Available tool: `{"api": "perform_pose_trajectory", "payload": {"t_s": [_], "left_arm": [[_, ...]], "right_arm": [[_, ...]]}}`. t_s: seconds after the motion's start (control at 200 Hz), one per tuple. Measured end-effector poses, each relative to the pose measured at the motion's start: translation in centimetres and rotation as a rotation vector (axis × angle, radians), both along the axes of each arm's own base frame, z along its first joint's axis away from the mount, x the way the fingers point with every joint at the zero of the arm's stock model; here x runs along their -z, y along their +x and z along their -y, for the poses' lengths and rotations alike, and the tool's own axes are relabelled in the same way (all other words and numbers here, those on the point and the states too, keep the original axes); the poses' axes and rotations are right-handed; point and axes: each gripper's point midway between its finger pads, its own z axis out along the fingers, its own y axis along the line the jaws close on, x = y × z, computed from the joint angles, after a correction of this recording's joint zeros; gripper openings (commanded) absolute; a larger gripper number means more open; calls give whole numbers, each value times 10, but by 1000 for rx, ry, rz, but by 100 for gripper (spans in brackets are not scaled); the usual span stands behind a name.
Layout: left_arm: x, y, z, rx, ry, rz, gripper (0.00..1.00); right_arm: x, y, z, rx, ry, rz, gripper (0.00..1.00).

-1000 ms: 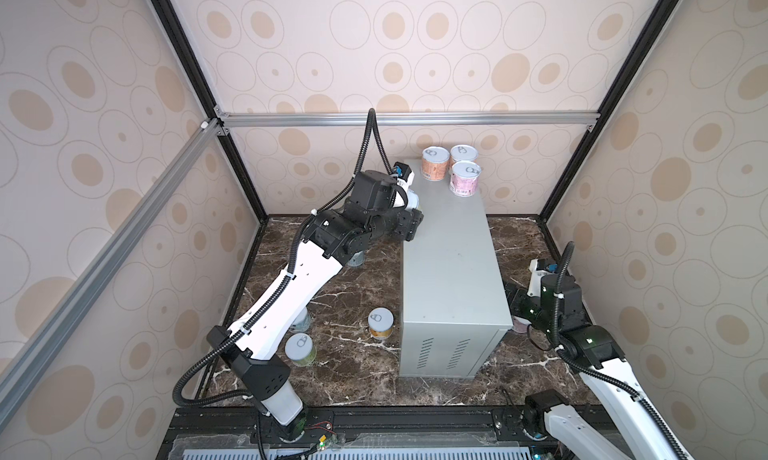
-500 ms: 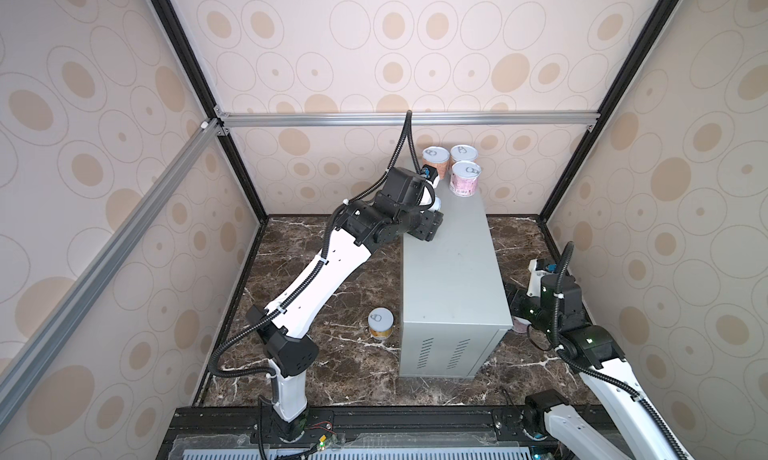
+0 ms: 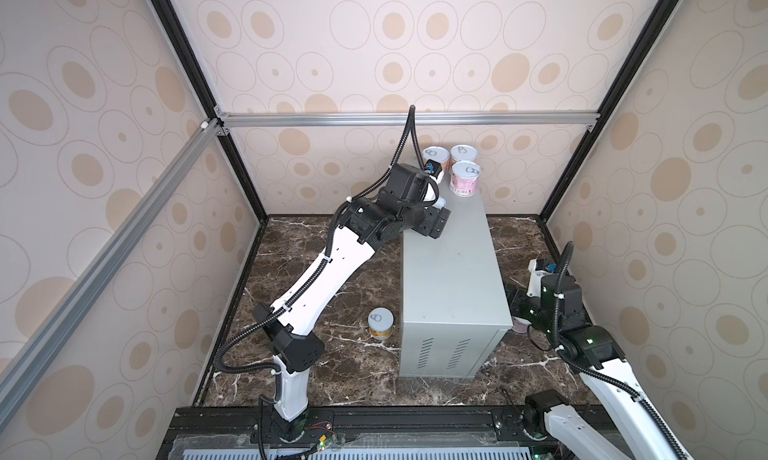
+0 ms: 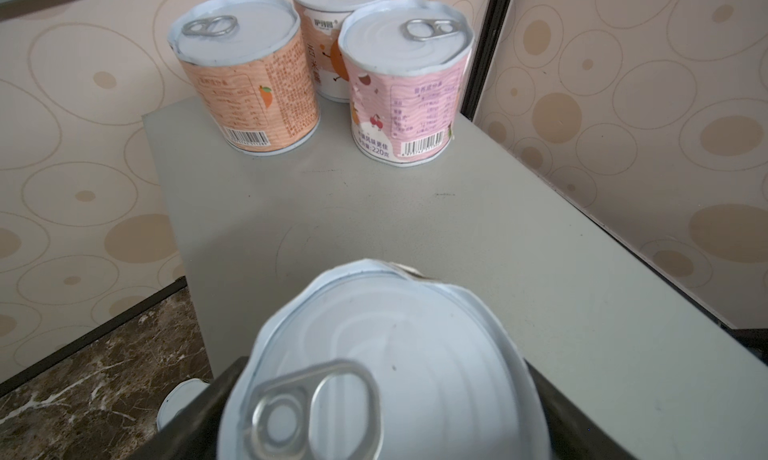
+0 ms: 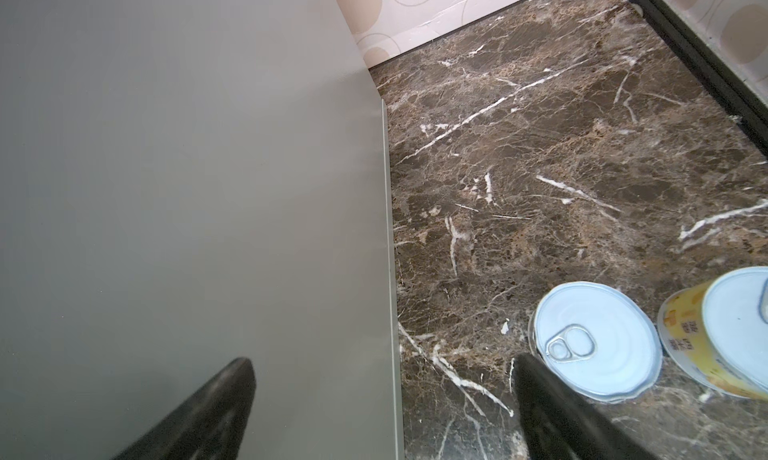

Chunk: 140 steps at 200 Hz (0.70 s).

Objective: Place and organize the canned foods onto the counter
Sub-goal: 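Carry the green can up over the cabinet top with the left gripper, then lower the green can in front of the orange and pink cans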

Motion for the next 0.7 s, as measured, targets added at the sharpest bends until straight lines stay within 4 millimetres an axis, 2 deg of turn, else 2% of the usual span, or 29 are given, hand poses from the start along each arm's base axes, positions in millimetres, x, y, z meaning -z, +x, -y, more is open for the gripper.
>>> {"api": "perform_pose_trajectory", "payload": {"t_s": [0.04,0.16,0.29,0.495,0.58,0.7], "left_arm": [[-2,-1,0,1,-3,6,99],[-6,-6,-2,5,-23,31,99],[-4,-26,-13,15,-44,55,99],[-12,-44,-32,3,-119,127,91],[-9,-46,-34,-5,-148,141,88],[7,-45,-33,-13,-164,133,87]], "right_arm": [[-1,0,0,0,1,3,100],[-3,-2,1,0,3,11,99],[-4,-5,1,0,3,11,100],[-3,-7,1,0,3,8,100],[-3,-7,1,-2,4,8,100],[-3,-7,1,-3,5,8,100]]}}
